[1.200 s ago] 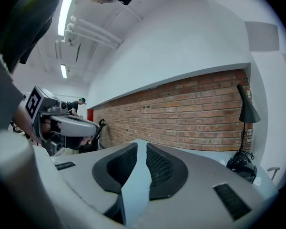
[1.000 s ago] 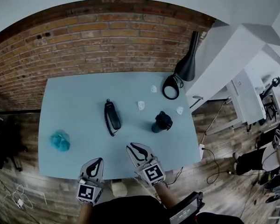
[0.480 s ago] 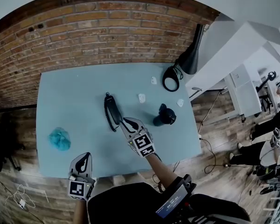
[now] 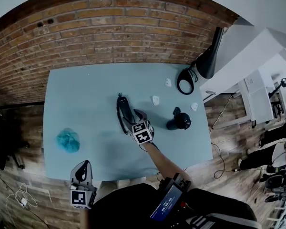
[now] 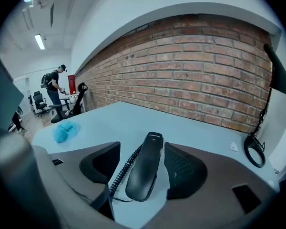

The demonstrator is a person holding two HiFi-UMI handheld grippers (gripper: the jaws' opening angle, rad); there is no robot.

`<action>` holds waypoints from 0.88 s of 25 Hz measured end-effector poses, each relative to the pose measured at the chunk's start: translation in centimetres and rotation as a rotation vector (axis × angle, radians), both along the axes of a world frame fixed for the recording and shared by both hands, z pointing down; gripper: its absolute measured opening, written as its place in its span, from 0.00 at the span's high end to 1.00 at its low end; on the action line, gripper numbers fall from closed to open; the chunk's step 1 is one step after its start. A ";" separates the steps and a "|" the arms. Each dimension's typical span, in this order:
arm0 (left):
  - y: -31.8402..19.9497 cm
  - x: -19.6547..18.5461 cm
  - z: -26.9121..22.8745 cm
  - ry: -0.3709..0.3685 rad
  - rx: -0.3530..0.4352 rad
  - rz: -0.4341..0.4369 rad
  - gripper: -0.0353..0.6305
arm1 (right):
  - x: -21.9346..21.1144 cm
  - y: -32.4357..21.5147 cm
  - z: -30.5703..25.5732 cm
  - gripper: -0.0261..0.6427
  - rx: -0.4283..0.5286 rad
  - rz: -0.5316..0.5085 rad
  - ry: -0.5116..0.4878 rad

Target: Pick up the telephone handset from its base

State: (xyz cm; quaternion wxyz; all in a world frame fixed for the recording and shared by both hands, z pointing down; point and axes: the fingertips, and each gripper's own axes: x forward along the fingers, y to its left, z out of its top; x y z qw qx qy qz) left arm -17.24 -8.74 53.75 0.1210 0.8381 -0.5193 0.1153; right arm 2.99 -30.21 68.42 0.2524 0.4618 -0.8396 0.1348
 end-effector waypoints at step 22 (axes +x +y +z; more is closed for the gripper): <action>-1.4 -2.5 0.3 0.013 -0.019 -0.108 0.95 | -1.1 -4.8 9.8 0.50 -0.262 0.047 0.104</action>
